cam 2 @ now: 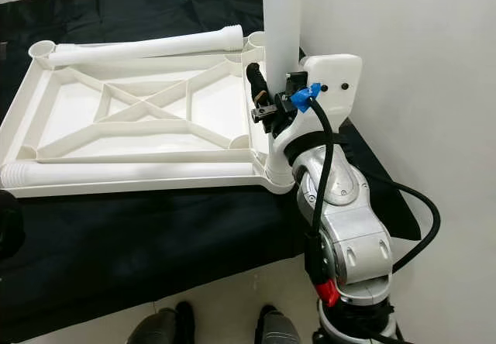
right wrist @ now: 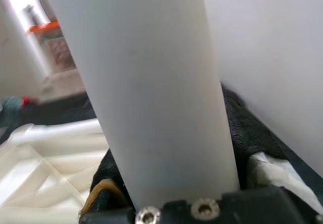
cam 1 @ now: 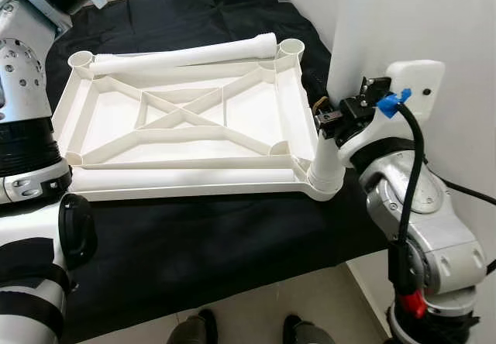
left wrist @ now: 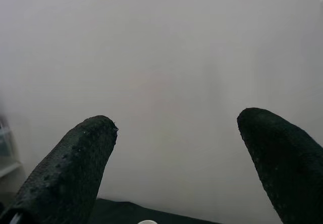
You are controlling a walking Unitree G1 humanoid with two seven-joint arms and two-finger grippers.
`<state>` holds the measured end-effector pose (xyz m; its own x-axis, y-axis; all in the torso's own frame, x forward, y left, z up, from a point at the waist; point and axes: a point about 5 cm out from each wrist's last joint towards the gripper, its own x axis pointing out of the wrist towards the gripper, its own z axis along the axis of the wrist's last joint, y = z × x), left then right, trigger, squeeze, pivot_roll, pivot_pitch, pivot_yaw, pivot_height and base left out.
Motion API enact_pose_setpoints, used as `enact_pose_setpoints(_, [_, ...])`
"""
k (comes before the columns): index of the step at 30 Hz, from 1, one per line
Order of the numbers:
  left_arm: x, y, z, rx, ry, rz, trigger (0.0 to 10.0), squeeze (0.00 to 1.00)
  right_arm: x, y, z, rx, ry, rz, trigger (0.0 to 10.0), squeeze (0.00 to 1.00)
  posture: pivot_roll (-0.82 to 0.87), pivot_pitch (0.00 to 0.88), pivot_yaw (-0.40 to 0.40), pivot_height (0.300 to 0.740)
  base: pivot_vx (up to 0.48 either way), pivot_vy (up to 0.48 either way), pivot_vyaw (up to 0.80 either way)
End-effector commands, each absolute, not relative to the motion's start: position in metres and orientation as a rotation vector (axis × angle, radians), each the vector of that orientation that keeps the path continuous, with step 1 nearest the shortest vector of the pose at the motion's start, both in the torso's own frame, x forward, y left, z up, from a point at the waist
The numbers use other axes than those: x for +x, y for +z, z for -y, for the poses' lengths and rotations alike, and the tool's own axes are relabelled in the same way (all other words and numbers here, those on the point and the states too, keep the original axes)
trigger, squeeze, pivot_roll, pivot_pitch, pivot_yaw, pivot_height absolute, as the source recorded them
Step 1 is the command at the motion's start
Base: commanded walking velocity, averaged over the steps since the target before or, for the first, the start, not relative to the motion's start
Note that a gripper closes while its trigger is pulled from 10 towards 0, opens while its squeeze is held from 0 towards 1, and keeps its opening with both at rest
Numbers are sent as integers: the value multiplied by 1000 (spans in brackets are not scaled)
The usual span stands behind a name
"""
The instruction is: Building children table
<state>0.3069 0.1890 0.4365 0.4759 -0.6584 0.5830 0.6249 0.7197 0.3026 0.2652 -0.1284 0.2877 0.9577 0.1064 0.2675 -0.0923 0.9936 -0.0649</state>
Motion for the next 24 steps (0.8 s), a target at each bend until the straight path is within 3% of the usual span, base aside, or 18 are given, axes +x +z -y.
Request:
enact_pose_setpoints(1, [306,431,-195,1,-773,726,10000,0,276,236,151,-4,-69,-15,0,0,-54,264,43,740,0,0,0])
enact_pose_setpoints(13, [316,407,-208,-74,-732,676,10000,0,277,232,147,61,-72,10,0,0,-49,250,44,740,0,0,0])
enact_pose_setpoints(24, [321,380,-200,-76,-717,620,10000,0,279,234,134,-97,-34,67,0,0,-53,217,35,740,0,0,0])
